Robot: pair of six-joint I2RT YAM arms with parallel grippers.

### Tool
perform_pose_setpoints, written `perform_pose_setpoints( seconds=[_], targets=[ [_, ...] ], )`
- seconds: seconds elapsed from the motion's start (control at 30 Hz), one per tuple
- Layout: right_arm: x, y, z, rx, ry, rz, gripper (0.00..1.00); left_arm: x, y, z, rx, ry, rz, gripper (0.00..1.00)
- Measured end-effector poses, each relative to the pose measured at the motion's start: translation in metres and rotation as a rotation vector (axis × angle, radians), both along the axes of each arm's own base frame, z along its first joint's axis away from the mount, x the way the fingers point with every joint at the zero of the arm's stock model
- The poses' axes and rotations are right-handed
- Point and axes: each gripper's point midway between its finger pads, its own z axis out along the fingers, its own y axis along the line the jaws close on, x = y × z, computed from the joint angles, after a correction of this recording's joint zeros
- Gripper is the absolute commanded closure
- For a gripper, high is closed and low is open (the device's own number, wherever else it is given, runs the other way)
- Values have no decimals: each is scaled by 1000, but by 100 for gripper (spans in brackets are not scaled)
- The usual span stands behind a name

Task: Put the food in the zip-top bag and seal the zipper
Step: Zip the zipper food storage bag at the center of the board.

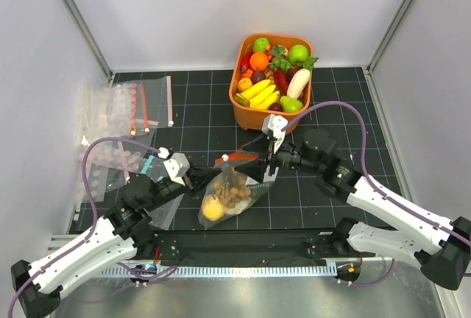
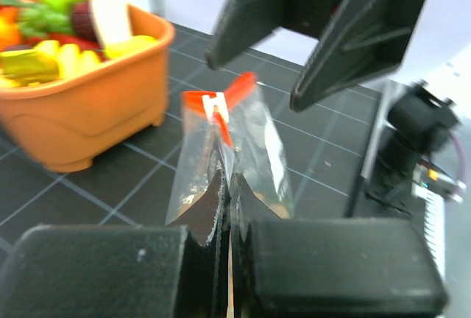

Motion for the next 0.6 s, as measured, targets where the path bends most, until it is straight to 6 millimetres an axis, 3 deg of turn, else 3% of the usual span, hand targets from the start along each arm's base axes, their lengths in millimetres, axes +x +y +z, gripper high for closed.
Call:
perform_pose_setpoints(
  seconds=[0.23,0.6],
  targets=[
    [-15,-6,18,54,-61,52,42,-21,-15,4,6,-14,-152,100],
    [-32,11,-5,-12,3,219,39,-29,-19,7,-2,-29,-204,100]
  ],
)
